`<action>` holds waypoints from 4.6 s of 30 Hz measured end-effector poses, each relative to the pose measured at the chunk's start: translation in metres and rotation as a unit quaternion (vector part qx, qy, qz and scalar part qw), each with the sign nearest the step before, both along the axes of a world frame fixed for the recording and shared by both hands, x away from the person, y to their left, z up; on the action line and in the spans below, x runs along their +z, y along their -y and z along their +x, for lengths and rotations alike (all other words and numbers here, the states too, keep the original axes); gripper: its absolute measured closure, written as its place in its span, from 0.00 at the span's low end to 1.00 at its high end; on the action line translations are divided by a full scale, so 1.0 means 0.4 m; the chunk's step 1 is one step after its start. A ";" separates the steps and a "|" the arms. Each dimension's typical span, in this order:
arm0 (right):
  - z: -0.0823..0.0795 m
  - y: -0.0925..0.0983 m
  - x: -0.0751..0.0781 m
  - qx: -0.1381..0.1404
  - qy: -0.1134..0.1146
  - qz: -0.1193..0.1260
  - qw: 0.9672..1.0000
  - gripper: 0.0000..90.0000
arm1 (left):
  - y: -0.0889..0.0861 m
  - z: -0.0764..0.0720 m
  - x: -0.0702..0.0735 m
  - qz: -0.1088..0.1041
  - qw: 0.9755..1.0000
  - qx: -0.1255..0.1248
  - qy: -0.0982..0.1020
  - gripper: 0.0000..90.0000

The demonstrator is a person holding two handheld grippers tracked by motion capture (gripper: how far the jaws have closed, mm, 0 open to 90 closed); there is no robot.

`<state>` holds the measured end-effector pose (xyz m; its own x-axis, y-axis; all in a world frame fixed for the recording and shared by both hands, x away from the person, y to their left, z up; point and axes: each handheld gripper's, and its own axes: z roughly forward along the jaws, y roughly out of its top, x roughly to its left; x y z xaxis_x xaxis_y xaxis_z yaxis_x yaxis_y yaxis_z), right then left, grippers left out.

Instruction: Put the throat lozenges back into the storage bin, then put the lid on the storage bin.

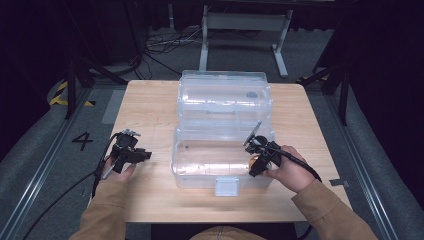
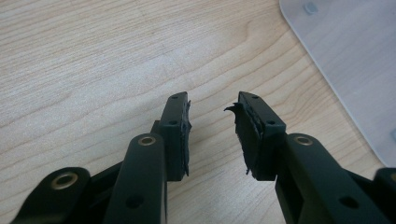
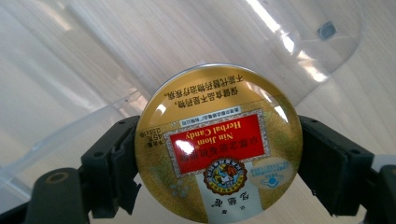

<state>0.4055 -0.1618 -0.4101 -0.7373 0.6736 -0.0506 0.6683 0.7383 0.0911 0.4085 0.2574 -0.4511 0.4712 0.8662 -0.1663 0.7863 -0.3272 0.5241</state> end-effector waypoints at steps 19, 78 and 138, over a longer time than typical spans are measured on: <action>-0.005 0.010 -0.004 -0.018 0.009 0.006 1.000 0.22 | -0.004 0.001 -0.001 -0.003 1.000 0.002 -0.003 0.71; -0.014 0.140 0.193 -0.031 0.090 0.220 0.971 0.51 | -0.012 -0.054 0.044 -0.076 0.997 -0.007 0.017 0.66; 0.236 0.064 0.287 0.069 0.173 0.280 0.942 0.57 | 0.178 -0.172 0.212 -0.111 0.973 -0.193 0.061 0.61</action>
